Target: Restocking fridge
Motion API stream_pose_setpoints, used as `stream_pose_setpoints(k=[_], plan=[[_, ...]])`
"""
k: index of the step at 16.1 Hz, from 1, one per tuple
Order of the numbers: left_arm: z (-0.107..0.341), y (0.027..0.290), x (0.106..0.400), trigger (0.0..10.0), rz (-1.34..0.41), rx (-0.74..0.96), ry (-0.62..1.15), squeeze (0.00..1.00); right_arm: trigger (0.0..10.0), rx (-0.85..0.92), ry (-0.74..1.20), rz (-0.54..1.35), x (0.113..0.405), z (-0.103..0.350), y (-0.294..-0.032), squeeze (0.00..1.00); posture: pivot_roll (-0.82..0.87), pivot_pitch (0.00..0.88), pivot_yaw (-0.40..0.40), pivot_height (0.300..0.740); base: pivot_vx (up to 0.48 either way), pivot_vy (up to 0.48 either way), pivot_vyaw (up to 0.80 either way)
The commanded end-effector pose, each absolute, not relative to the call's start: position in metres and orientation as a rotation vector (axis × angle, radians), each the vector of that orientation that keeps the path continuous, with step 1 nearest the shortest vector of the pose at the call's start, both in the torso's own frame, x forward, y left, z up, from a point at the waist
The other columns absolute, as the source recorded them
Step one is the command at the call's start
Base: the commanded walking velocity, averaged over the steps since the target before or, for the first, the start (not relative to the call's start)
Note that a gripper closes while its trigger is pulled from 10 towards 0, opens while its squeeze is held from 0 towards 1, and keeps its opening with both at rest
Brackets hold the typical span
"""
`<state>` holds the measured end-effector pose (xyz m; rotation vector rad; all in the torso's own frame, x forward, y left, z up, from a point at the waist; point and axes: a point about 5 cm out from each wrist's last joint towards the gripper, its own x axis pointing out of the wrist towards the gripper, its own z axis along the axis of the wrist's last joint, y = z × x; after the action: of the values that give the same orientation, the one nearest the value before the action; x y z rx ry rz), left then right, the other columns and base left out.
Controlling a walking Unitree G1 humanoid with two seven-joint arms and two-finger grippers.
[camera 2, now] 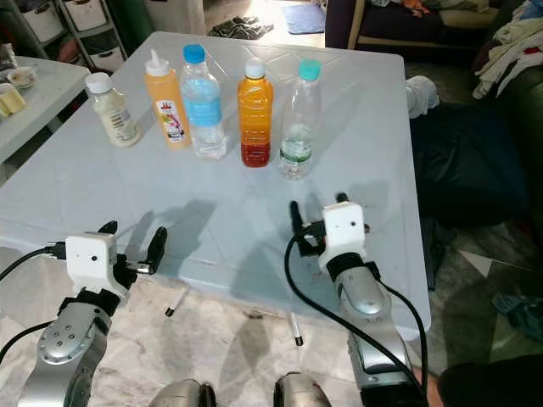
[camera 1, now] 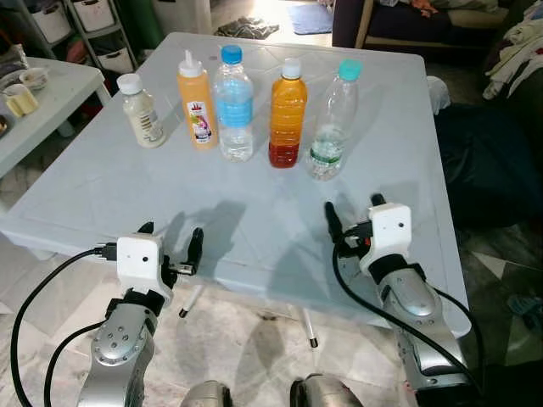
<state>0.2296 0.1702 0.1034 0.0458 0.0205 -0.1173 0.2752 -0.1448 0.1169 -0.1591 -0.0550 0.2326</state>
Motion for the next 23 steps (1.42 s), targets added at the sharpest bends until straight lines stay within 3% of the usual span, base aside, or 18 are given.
stream_pose_setpoints(k=[1, 9, 23], plan=[[0.101, 0.173, 0.229, 10.0, -0.107, 0.052, 0.032, 0.00, 10.0, -0.213, -0.128, 0.234, 0.280, 0.130, -0.146, 0.00, -0.06, 0.128, 0.017, 0.740, 0.000, 0.000, 0.00], [0.102, 0.174, 0.228, 10.0, -0.105, 0.075, 0.027, 0.00, 10.0, -0.278, -0.315, 0.180, 0.319, 0.183, -0.165, 0.00, -0.05, 0.138, 0.022, 0.740, 0.000, 0.000, 0.25], [0.100, 0.171, 0.228, 10.0, -0.126, 0.093, 0.031, 0.00, 10.0, -0.337, -0.502, 0.055, 0.342, 0.243, -0.182, 0.00, -0.04, 0.136, 0.027, 0.740, 0.000, 0.000, 0.00]])
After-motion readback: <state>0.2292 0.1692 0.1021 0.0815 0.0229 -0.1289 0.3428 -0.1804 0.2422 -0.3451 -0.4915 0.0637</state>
